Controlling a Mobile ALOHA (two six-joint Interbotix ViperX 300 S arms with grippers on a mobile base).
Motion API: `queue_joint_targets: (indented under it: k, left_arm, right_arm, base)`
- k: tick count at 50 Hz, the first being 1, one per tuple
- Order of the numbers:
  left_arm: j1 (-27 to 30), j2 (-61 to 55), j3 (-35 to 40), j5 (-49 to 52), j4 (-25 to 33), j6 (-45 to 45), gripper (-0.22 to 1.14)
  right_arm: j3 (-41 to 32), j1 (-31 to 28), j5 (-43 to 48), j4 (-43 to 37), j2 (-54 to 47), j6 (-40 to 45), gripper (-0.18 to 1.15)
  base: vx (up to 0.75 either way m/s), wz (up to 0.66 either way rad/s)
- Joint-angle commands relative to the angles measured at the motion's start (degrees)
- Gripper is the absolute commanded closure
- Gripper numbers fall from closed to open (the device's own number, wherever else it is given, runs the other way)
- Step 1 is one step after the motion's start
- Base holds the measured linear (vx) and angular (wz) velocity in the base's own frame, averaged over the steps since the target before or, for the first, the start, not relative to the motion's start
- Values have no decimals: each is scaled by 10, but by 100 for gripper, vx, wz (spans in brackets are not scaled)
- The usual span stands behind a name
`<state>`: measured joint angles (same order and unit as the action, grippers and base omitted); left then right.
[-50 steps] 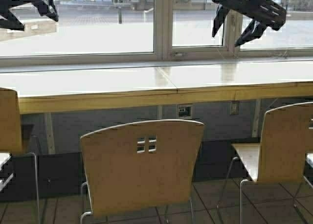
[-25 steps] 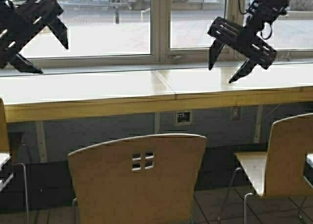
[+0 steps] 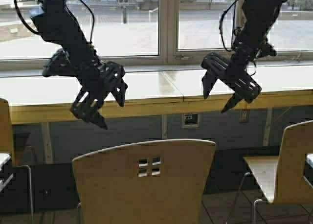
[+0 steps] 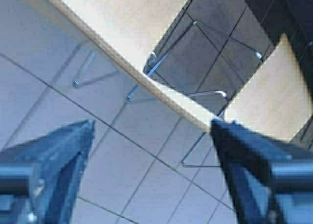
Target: Push the chairs under the table
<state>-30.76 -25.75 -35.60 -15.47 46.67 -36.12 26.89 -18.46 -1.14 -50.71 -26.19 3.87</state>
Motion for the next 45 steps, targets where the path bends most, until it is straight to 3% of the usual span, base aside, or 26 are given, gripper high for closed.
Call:
queue_joint_targets:
  k: [1, 17, 28, 38, 45]
  left_arm:
    - [2, -39, 40, -6, 1, -45, -9]
    - [11, -134, 112, -29, 14, -157, -9]
    - [18, -186, 156, -43, 18, -183, -9]
    - [25, -223, 188, -48, 25, -185, -9]
    - [26, -246, 205, -67, 25, -185, -9]
  right_arm:
    - [-41, -4, 3, -23, -25, -1, 6]
    - [-159, -4, -40, -92, -152, -1, 6]
    - [-229, -4, -49, -112, -222, -2, 6]
    - [-250, -4, -46, -134, -265, -3, 6]
    - [-245, -18, 16, -128, -268, -4, 6]
  base:
    - [2, 2]
    - [1, 1]
    - [0, 0]
    - [1, 0]
    - [1, 1]
